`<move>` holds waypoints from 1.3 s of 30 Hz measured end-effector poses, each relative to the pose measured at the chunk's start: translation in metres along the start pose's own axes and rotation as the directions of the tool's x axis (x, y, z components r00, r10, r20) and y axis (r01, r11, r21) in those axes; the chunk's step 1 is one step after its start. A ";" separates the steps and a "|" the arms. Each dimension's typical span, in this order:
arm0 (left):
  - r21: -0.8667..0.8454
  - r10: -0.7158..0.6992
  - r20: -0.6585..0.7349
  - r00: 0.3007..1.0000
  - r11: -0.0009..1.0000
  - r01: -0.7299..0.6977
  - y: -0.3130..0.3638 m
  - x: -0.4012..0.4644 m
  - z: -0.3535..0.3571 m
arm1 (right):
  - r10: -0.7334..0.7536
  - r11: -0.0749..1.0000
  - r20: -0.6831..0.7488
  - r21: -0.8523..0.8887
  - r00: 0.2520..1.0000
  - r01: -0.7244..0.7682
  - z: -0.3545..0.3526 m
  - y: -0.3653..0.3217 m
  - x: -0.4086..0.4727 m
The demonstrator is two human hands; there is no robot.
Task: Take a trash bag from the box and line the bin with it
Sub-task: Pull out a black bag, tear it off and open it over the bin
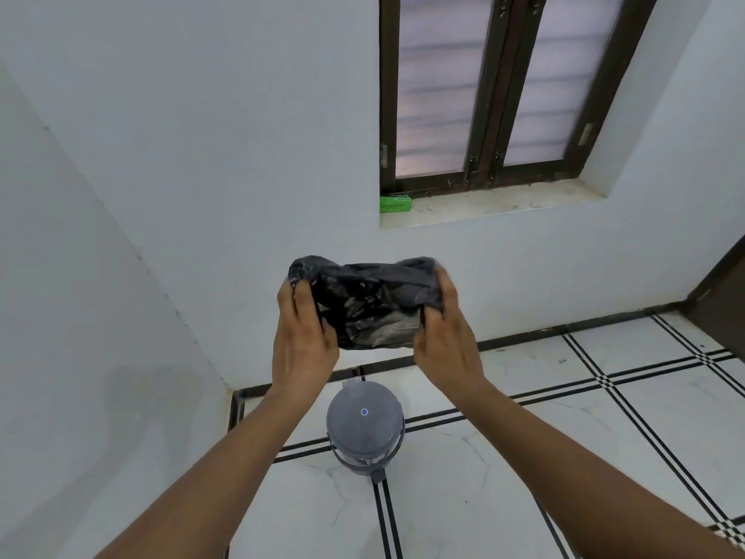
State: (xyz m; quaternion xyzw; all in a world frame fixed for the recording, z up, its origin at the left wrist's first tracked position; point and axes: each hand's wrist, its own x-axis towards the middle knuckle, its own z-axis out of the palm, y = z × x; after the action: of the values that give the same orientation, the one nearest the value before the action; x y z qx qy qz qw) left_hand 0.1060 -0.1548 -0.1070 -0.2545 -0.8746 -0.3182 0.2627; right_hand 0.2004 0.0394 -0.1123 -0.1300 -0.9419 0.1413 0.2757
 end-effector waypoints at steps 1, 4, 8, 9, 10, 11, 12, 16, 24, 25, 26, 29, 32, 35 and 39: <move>-0.009 0.025 -0.008 1.000 1.000 -0.025 -0.004 -0.004 0.001 | -0.039 0.996 0.066 -0.073 0.997 0.044 0.003 0.004 -0.003; 0.090 -0.001 0.345 0.939 0.995 -0.032 -0.033 -0.011 0.011 | 0.176 0.948 0.608 -0.315 0.774 0.032 0.002 0.015 -0.008; 0.290 -0.305 0.943 0.133 0.949 0.119 -0.051 -0.016 0.008 | 0.406 0.912 0.896 -0.384 0.179 -0.146 -0.002 0.017 -0.009; 0.314 -0.326 0.944 0.041 0.931 0.184 -0.049 -0.018 0.008 | 0.407 0.912 0.883 -0.379 0.232 -0.157 0.002 0.018 -0.006; 0.305 -0.335 0.937 0.101 0.923 0.235 -0.045 -0.018 0.007 | 0.399 0.916 0.850 -0.353 0.345 -0.188 0.006 0.019 -0.003; 0.274 -0.346 0.893 0.287 0.925 0.263 -0.042 -0.018 0.009 | 0.368 0.928 0.782 -0.272 0.504 -0.255 0.013 0.020 0.000; 0.209 -0.364 0.771 0.522 0.920 0.333 -0.041 -0.018 0.011 | 0.325 0.937 0.673 -0.137 0.664 -0.320 0.020 0.020 0.002; -0.003 -0.246 0.161 0.956 0.968 0.249 -0.030 -0.022 0.008 | 0.118 0.992 0.118 0.031 0.986 -0.122 0.021 0.015 -0.005; 0.482 -0.492 0.858 0.147 0.871 0.095 -0.033 -0.028 0.001 | 0.374 0.921 0.891 -0.324 0.256 -0.218 0.012 0.018 -0.026; 0.493 -0.512 0.845 0.153 0.858 0.147 -0.031 -0.029 0.003 | 0.364 0.926 0.878 -0.305 0.310 -0.222 0.015 0.018 -0.025; 0.467 -0.516 0.811 0.276 0.855 0.227 -0.031 -0.029 0.004 | 0.350 0.934 0.830 -0.274 0.434 -0.230 0.020 0.020 -0.024; 0.291 -0.480 0.491 0.727 0.877 0.383 -0.030 -0.031 0.010 | 0.263 0.963 0.495 -0.084 0.828 -0.256 0.034 0.027 -0.022; 0.275 -0.266 0.219 0.939 0.940 0.202 -0.027 -0.032 0.008 | 0.087 0.990 0.223 -0.131 0.971 -0.058 0.030 0.031 -0.026; 0.375 -0.200 0.402 0.894 0.926 0.039 -0.037 -0.038 0.011 | 0.133 0.969 0.474 -0.247 0.870 -0.013 0.029 0.033 -0.029; 0.508 -0.497 0.847 0.189 0.862 -0.009 -0.036 -0.038 0.008 | 0.367 0.926 0.923 -0.374 0.120 0.048 0.017 0.024 -0.028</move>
State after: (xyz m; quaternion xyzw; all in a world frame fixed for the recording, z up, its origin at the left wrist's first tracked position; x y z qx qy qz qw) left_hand 0.1095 -0.1836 -0.1511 -0.1873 -0.9187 0.0569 -0.3431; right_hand 0.2183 0.0492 -0.1478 -0.1489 -0.8775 0.0690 -0.4507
